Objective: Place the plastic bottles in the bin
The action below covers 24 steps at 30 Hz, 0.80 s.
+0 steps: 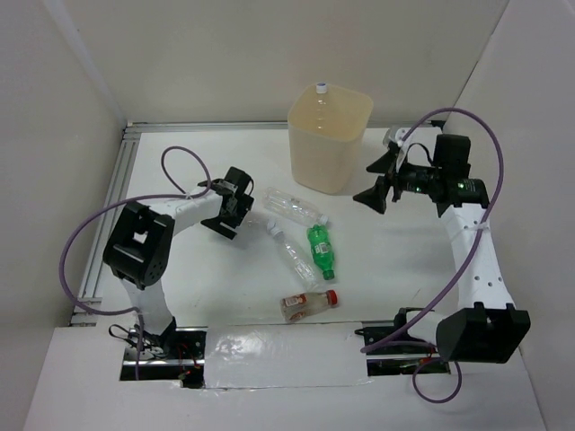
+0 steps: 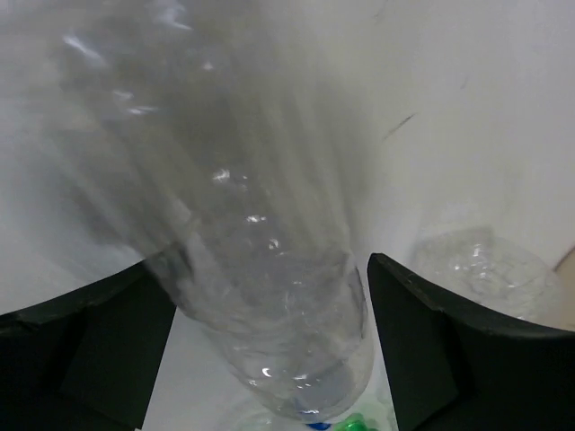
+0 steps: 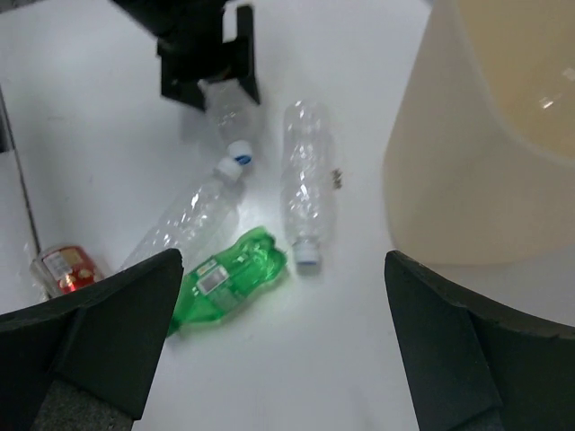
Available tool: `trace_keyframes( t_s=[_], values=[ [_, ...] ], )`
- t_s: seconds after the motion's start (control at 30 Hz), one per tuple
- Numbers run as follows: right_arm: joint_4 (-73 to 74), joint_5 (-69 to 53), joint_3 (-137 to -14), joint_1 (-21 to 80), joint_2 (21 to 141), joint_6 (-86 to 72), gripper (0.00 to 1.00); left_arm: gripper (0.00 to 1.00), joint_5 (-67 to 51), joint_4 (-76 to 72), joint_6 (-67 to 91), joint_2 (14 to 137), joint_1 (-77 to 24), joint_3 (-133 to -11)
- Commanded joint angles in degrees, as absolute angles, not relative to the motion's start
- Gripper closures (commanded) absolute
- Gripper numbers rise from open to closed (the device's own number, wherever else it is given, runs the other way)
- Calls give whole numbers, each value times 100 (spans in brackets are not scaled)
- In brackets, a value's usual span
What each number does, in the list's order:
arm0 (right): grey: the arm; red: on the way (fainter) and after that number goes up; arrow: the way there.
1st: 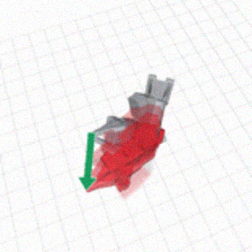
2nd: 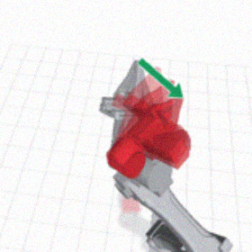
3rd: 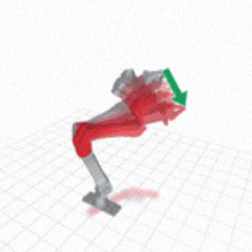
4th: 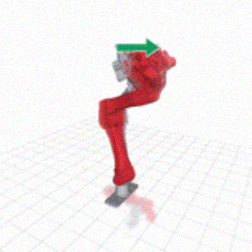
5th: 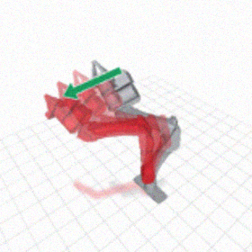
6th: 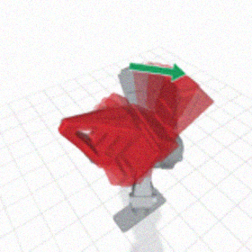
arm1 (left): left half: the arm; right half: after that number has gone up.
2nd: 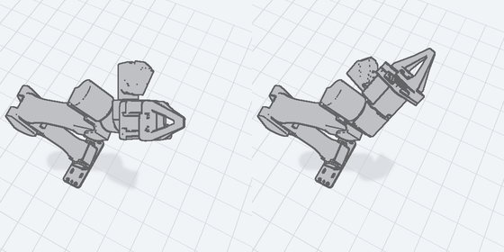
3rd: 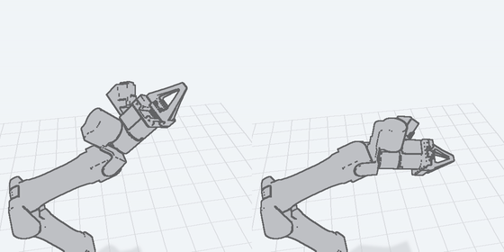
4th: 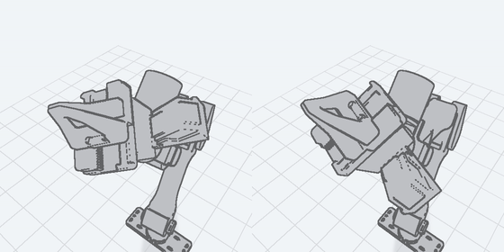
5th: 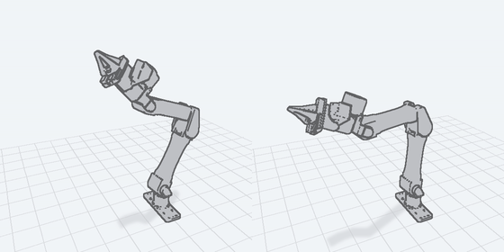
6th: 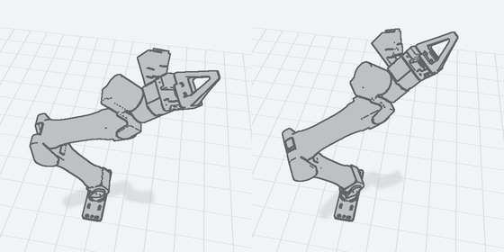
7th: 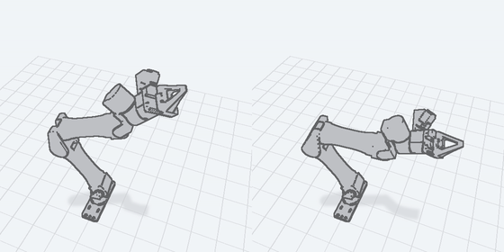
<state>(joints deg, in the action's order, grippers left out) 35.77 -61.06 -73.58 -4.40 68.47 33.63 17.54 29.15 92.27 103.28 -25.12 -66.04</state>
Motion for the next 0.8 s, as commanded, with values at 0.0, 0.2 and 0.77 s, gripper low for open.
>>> trace_keyframes(
  t_s=[0.0, 0.2, 0.77],
  values=[
    [4832, -6302, -7023, -405, 6627, 4751, 0, 5, 1714, 3199, 9370, 10722, -2444, -6846],
    [4826, -5356, -6346, 298, 6565, 3740, 0, 55, 1714, 3051, 8843, 10539, -2443, -6627],
    [3806, -3666, -5115, 853, 6433, 2487, 35, 100, 1513, 485, 3729, 9391, -3805, -9226]
  ],
)
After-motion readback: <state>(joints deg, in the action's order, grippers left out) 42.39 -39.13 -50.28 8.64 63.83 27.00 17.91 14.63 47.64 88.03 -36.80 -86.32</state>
